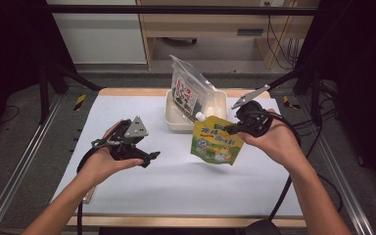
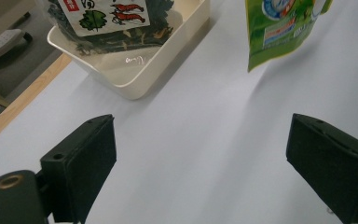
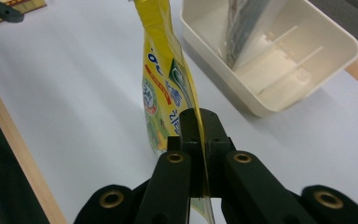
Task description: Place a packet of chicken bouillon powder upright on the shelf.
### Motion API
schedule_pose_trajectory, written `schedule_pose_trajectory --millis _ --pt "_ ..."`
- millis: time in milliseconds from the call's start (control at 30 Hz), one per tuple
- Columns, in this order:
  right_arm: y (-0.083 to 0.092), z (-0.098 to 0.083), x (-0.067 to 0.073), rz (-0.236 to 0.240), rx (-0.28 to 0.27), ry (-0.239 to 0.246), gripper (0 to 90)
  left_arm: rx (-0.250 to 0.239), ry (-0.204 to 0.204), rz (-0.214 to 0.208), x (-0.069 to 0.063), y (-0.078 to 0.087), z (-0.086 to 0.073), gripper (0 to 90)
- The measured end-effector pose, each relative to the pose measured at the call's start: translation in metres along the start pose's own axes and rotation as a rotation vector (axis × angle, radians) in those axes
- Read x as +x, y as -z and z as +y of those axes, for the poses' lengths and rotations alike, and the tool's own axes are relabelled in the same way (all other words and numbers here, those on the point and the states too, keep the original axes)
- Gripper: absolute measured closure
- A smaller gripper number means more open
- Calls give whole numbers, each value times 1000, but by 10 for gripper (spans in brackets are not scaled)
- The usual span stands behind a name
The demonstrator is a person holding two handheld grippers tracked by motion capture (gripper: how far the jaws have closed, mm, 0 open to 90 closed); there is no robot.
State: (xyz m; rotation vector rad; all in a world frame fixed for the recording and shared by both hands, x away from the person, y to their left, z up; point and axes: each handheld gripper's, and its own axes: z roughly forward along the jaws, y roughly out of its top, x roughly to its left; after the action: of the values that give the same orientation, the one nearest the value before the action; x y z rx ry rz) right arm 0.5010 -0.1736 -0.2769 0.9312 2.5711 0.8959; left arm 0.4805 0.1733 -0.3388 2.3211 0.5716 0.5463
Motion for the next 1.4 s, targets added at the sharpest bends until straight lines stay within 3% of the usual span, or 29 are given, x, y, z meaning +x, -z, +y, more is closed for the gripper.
schedule_pose_trajectory --millis 100,133,367,500,567,700,1000,1133,1267,1400 --pt "5 -1 -4 -18 5 -28 900 -5 15 20 -6 -2 -5 81" --pt "12 -1 -9 -47 10 -60 900 -1 15 29 -10 -4 -9 81" --pt "25 3 -26 -127 -15 -160 900 11 40 81 -27 -15 -30 81" --pt "29 9 -34 -171 -19 -201 900 -3 73 84 -34 -21 -46 83" --pt "30 13 -38 -189 -21 -224 900 -27 108 82 -37 -26 -57 87" --pt "32 22 -47 -215 -24 -288 900 1 115 89 -37 -31 -73 89" --pt "29 39 -63 -224 -37 -406 900 13 144 124 -36 -29 -98 87" --pt "27 45 -66 -231 -47 -429 900 25 154 137 -34 -29 -104 88" --pt "27 49 -68 -241 -65 -446 900 7 184 159 -35 -30 -109 87" --pt "28 51 -72 -247 -92 -482 900 21 180 161 -36 -30 -113 87"
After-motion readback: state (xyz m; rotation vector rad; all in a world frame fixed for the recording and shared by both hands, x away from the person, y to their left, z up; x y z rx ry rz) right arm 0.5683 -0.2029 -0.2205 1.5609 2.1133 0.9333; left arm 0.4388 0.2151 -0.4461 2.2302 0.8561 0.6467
